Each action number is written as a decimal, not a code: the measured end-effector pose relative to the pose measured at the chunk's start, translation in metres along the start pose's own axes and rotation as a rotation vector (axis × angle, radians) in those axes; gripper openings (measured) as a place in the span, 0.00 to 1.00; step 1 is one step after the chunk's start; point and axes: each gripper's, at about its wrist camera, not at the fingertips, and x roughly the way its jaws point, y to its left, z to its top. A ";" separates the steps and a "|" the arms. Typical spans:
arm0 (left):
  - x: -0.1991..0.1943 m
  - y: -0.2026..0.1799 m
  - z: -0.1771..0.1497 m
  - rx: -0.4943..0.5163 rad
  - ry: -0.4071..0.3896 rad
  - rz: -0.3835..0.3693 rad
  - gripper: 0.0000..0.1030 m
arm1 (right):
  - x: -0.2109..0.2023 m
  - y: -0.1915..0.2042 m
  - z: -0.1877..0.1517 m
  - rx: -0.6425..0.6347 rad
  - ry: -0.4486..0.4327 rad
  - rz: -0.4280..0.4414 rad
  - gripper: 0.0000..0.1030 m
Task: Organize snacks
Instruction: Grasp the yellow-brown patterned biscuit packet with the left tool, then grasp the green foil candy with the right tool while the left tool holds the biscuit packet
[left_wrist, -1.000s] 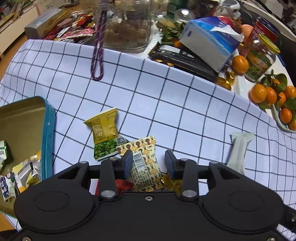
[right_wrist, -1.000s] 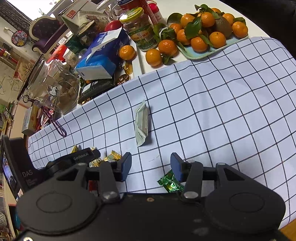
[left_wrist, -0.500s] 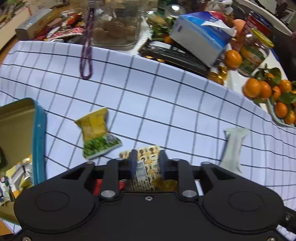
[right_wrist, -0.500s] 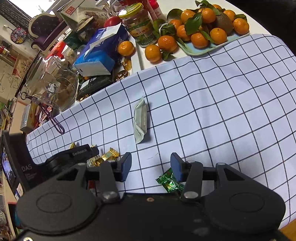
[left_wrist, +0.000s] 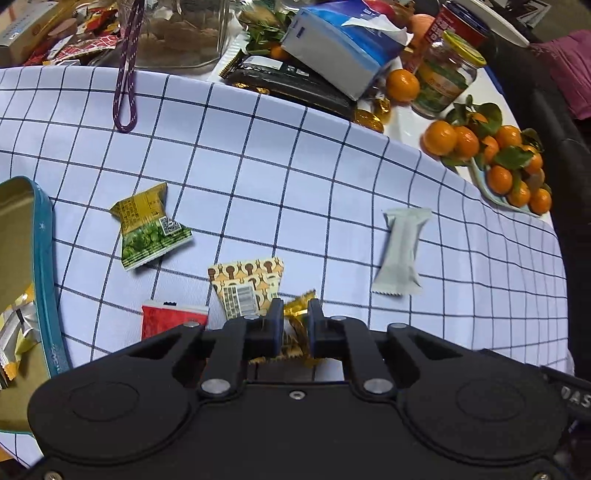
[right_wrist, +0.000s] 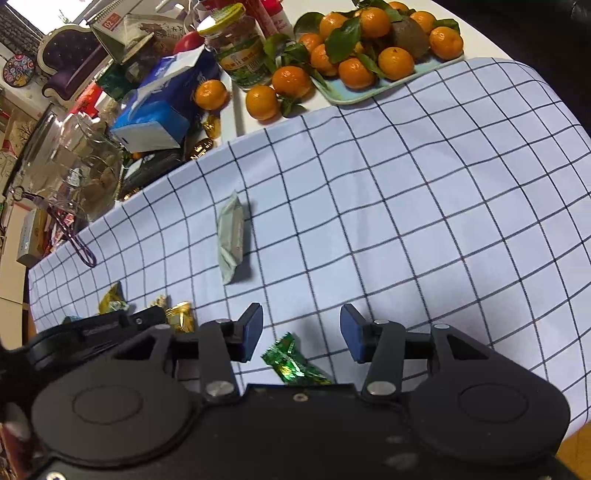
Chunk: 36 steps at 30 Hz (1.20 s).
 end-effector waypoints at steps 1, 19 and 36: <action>-0.003 0.002 0.000 -0.001 -0.009 0.005 0.19 | 0.001 -0.001 -0.001 -0.003 0.000 -0.008 0.49; 0.009 0.009 0.005 -0.043 -0.045 0.101 0.42 | 0.011 0.023 -0.011 -0.090 0.041 0.013 0.49; 0.013 0.013 0.002 -0.083 -0.009 0.123 0.46 | 0.008 0.016 -0.010 -0.069 0.039 0.014 0.49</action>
